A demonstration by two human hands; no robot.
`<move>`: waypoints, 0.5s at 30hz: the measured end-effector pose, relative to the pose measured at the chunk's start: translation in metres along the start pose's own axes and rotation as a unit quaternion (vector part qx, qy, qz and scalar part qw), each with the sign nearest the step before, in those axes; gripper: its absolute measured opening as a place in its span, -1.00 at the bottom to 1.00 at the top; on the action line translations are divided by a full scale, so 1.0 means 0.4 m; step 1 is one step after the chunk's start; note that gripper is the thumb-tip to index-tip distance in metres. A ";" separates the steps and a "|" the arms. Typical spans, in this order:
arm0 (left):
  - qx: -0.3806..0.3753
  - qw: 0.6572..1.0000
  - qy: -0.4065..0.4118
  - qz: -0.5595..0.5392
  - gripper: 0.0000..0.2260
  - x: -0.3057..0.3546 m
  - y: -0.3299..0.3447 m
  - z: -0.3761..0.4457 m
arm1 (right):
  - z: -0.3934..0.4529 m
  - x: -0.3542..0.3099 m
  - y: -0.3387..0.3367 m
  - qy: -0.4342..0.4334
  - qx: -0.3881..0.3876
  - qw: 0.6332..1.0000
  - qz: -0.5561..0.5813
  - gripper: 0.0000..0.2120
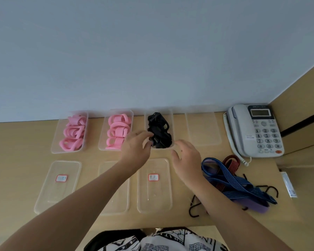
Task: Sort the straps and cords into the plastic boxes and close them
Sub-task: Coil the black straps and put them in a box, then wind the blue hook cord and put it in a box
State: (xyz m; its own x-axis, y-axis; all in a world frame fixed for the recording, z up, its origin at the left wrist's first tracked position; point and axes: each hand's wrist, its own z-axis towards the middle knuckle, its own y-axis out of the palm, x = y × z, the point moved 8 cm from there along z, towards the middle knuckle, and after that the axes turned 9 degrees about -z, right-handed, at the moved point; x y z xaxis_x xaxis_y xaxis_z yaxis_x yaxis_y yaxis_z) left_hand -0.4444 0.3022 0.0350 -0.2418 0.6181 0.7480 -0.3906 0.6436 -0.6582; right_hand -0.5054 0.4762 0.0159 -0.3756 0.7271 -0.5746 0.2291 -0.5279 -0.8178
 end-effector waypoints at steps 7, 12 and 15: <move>-0.048 0.998 0.037 0.001 -0.80 0.033 0.021 -0.098 | -0.133 0.008 -0.013 0.035 0.000 0.999 -0.021 -0.69; -0.090 0.995 0.037 -0.027 -0.80 0.027 0.040 -0.202 | -0.267 0.013 -0.037 0.050 0.011 0.997 -0.063 -0.70; -0.118 0.990 0.050 -0.055 -0.80 0.040 0.073 -0.251 | -0.345 0.052 -0.068 0.087 0.022 0.993 -0.080 -0.71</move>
State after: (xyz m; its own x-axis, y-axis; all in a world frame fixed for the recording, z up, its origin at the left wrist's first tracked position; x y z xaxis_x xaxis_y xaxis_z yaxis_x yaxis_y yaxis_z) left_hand -0.3704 0.3762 0.0192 -0.1161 0.5716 0.8123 -0.1880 0.7904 -0.5830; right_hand -0.3957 0.5663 0.0219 -0.2430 0.8655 -0.4379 0.1390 -0.4157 -0.8988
